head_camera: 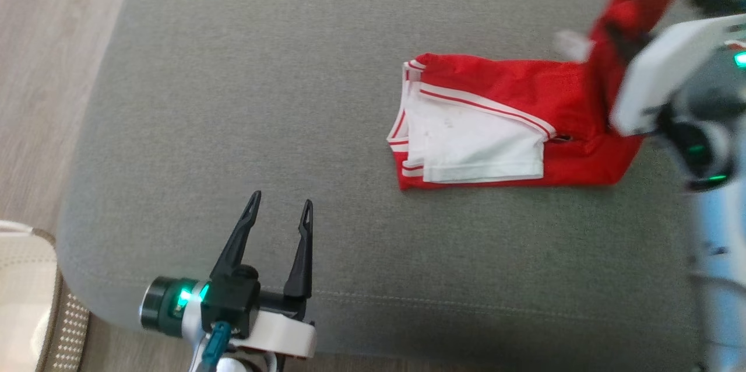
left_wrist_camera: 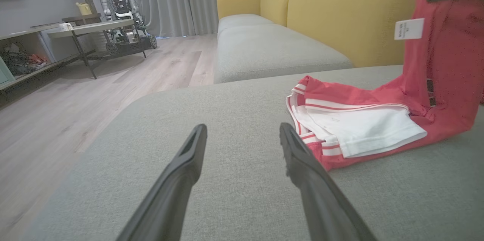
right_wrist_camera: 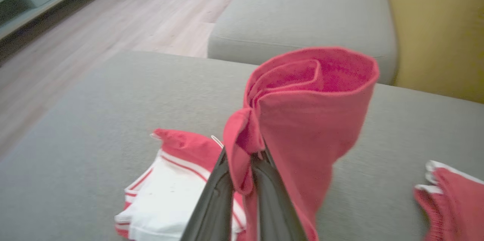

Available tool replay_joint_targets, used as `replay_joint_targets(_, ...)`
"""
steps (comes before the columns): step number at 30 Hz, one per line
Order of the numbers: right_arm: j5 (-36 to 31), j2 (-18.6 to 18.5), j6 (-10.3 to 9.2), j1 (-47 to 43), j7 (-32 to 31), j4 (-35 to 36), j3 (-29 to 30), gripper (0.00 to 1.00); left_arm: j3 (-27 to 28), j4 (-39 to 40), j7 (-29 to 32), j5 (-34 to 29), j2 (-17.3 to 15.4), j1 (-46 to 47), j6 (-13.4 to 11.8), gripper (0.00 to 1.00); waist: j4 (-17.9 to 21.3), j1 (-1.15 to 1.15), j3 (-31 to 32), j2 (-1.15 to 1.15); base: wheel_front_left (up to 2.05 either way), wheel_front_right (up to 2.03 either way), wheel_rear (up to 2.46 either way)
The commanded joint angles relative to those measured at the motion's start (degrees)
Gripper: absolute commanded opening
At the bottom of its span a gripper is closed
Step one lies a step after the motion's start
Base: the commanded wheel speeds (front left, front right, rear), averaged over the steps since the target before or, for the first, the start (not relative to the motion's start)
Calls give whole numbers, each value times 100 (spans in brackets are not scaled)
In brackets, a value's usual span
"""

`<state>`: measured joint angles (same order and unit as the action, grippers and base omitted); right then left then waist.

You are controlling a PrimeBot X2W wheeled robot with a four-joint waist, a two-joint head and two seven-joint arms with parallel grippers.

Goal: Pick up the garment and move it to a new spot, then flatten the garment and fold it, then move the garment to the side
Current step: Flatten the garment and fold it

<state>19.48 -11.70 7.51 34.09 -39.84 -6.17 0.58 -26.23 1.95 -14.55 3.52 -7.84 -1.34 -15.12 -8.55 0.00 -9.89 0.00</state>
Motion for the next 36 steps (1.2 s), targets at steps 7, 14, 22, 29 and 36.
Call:
replay_joint_targets(7, 244, 562, -2, 245, 173, -614, -948, 0, 256, 118, -45, -102, 27, 75, 74, 100, -278, 0, 59, 0, 0, 0, 0)
replay_joint_targets(14, 236, 806, -2, 676, 674, -1826, -1141, 0, 238, 87, -45, -121, 103, 178, 144, 100, -503, 0, -45, 0, 0, 0, 0)
replay_joint_targets(22, 496, 877, -2, 1007, 1166, -2778, -1534, 0, 218, 43, -45, -125, 170, 221, 208, 100, -699, 0, -161, 0, 0, 0, 0)
replay_joint_targets(29, 1030, 880, -2, 1005, 1441, -3268, -2217, 0, 249, 22, -45, -150, 187, 246, 252, 100, -781, 0, -227, 0, 0, 0, 0)
replay_joint_targets(36, 1214, 881, -2, 1142, 2102, -3452, -2255, 100, 307, 28, -45, -169, 208, 288, 250, 100, -732, 0, -239, 0, 0, 0, 0)
